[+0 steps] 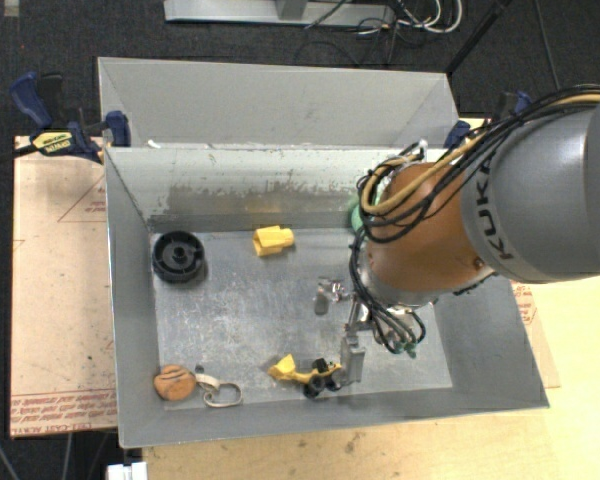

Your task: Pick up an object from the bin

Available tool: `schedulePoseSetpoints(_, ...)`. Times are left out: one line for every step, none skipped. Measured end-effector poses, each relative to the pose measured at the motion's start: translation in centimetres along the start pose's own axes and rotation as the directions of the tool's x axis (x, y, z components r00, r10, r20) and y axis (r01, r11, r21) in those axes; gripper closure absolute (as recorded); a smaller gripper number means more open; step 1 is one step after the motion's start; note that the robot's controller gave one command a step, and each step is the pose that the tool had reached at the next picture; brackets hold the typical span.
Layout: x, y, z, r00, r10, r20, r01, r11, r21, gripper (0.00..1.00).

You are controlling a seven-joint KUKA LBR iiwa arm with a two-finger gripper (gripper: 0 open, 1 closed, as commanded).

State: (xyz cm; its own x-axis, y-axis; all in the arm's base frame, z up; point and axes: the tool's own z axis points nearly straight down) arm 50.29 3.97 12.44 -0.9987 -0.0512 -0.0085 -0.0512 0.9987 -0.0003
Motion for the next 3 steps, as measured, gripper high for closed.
schedulePoseSetpoints(0.9, 1.0, 3.9, 1.000, 0.013, -0.011, -0.013, 1.000, -0.002, 0.00)
schedulePoseSetpoints(0.5, 3.6, 4.6, 0.998, 0.065, -0.015, -0.065, 0.998, -0.002, 1.00)
schedulePoseSetpoints(0.5, 3.6, 4.6, 0.998, 0.066, -0.015, -0.066, 0.998, -0.002, 1.00)
